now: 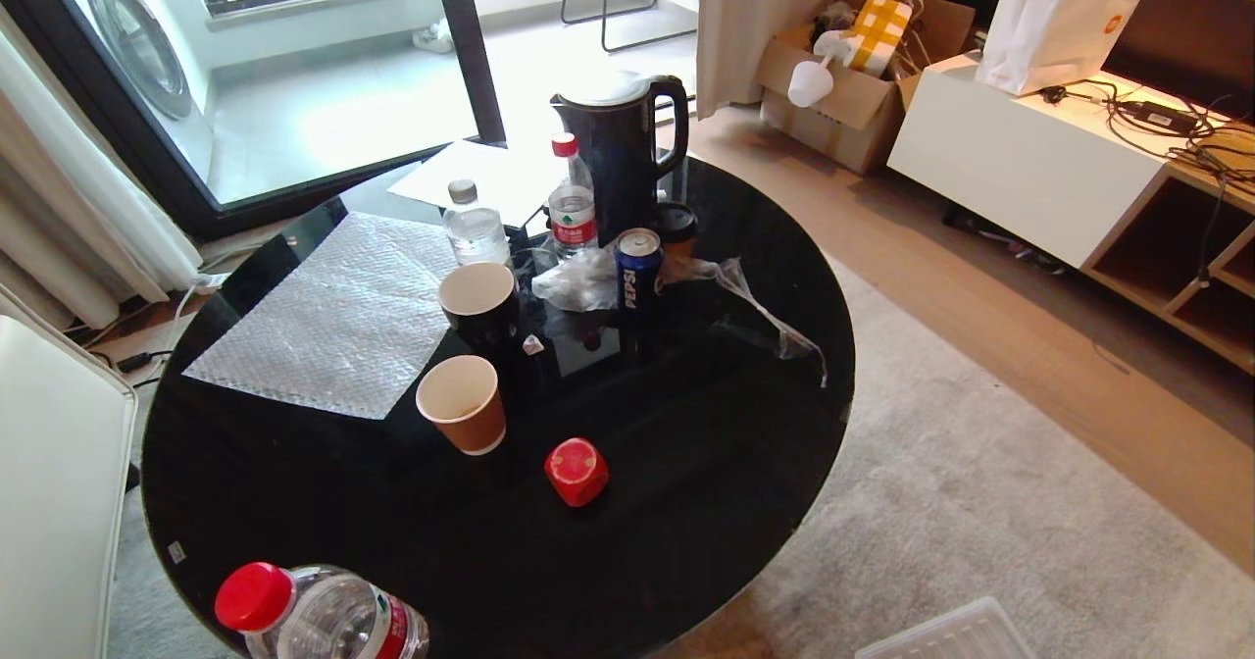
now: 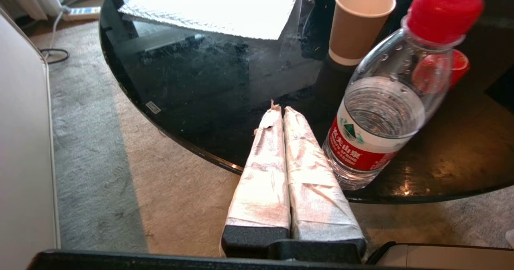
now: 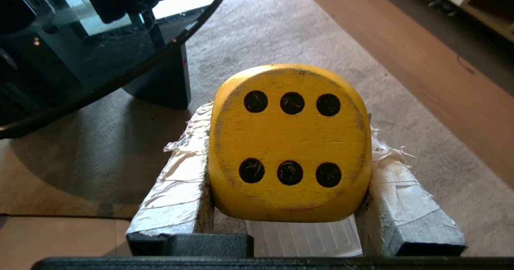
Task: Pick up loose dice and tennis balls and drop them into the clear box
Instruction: Put the toys in the box
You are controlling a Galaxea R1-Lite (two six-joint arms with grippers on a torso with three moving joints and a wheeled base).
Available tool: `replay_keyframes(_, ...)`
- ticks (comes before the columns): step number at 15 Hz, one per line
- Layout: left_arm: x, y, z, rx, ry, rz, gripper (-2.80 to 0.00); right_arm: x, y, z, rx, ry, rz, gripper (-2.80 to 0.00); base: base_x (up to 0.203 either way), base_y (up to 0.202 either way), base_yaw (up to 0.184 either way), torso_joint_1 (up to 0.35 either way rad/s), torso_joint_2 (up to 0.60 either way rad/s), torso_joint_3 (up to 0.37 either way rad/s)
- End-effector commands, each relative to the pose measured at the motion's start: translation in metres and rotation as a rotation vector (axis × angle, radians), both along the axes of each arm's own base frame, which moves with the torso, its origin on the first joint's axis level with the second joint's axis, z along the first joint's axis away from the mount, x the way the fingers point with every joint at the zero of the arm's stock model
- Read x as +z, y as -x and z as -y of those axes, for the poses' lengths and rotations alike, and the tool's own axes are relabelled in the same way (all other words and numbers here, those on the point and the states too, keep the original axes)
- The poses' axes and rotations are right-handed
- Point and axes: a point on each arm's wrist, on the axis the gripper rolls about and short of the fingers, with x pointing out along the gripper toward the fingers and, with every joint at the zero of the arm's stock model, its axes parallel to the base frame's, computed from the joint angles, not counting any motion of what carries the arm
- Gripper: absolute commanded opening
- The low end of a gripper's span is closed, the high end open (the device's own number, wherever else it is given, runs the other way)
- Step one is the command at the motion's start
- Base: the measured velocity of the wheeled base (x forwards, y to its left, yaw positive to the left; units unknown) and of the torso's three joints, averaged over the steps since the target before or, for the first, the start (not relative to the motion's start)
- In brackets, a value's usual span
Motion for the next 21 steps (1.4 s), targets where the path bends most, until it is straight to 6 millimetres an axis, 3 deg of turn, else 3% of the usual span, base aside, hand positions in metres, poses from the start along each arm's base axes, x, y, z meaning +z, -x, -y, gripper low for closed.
replay_keyframes(1, 0.0, 0.0, 0.0, 0.0, 0.0, 0.0, -2.8, 0.0, 0.0, 0.0, 0.001, 0.001, -0.001, -2.8, 0.0, 0.0, 0.0, 0.007, 0.01, 0.195)
replay_keyframes(13, 0.0, 0.0, 0.0, 0.0, 0.002, 0.0, -2.8, 0.0, 0.0, 0.0, 0.001, 0.001, -0.001, -2.8, 0.0, 0.0, 0.0, 0.003, 0.0, 0.201)
replay_keyframes(21, 0.0, 0.0, 0.0, 0.0, -0.001, 0.0, -2.8, 0.0, 0.0, 0.0, 0.001, 0.001, -0.001, -2.8, 0.0, 0.0, 0.0, 0.0, 0.0, 0.02)
